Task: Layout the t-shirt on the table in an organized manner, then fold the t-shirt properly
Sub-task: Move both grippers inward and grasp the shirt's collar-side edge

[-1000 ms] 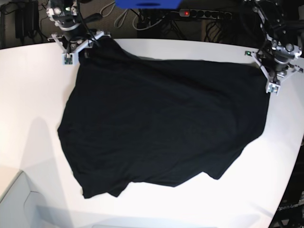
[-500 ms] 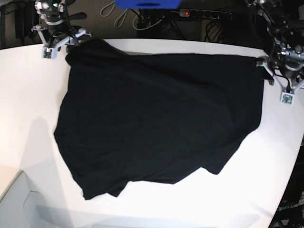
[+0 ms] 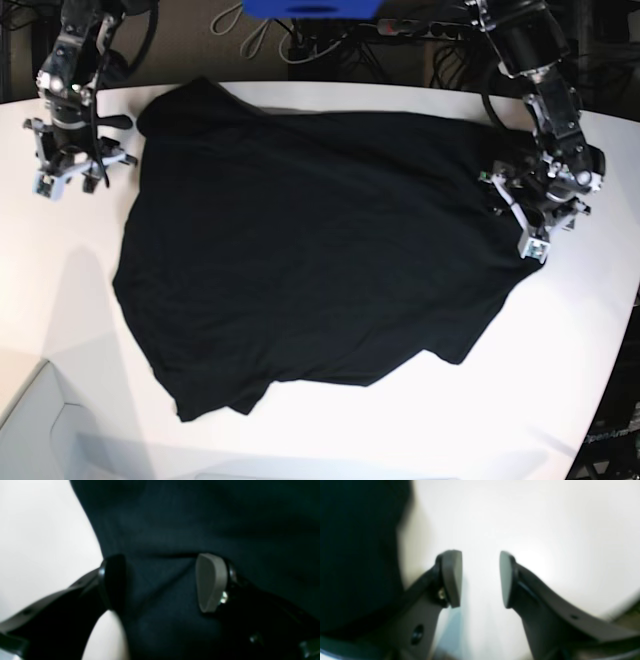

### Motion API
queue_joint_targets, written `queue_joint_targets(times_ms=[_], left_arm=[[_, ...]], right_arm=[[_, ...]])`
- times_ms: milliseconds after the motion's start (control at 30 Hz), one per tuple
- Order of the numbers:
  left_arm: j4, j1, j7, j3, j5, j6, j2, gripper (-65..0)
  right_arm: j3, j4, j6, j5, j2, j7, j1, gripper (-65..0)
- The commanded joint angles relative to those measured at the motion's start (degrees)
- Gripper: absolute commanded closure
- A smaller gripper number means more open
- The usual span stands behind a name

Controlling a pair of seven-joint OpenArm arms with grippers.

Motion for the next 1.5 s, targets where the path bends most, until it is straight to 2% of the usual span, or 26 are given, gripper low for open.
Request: queue_joint_targets(times_ms=[0,167,233,567,633,833,933,1067,1200,1333,1467], left_arm=[[-1.72,-0.13,0.85,-0.14,1.56,-0.08,-1.74,-43.1],[-9.10,-2.68,-1.70,-0.14,1.03,-0.08,-6.48,-43.1],[-9.36,-3.21,-1.61,-0.14,1.03,-0.08,-7.28,-43.1],[-1.54,-2.33,-1.43,3.20,1.47,-0.08,-7.01,-43.1],[0.92,-0.75,0.06,3.37,1.03,-0.08,-7.01,-43.1],[6.02,1.54,5.69,3.11,1.21,-0.08,-6.13,-43.1],[8.39,2.77,6.48,2.93,1.47,-0.08,-5.43,-43.1],[10.24,5.14,6.48,2.93,1.47,-0.08,-4.37,-43.1],[12.00,6.55,6.48,2.93,1.56,-0.08,-3.85,-43.1],[11.91,6.46,6.48,2.76,1.56,-0.08,-4.20,-43.1],[11.74,5.76,6.48,-0.93,1.56,-0.08,-3.76,-43.1]], right_arm=[[-0.91,-0.81,0.30,0.01,0.71,-0.38,2.22,-28.6],[-2.75,-10.74,0.30,0.01,0.80,-5.83,10.75,-30.7],[-2.75,-13.82,0.30,0.10,-0.52,-7.24,12.95,-30.7],[-4.51,-13.65,0.74,0.10,-5.27,-6.98,13.65,-30.8],[-6.27,-12.06,3.81,0.10,-5.36,-6.98,13.47,-30.7],[-7.59,-1.87,20.96,0.10,-5.71,-7.50,11.98,-30.6],[-9.61,2.71,26.85,0.10,-5.71,-7.94,11.54,-30.6],[-15.06,3.06,34.58,-0.08,-4.21,-13.22,11.63,-30.6],[-14.88,3.23,34.67,-0.17,-4.04,-14.62,11.45,-30.6],[-6.09,3.50,34.58,-0.17,-4.12,-14.80,9.34,-30.6],[2.17,2.27,34.58,-0.17,-4.12,-14.80,6.88,-30.6]])
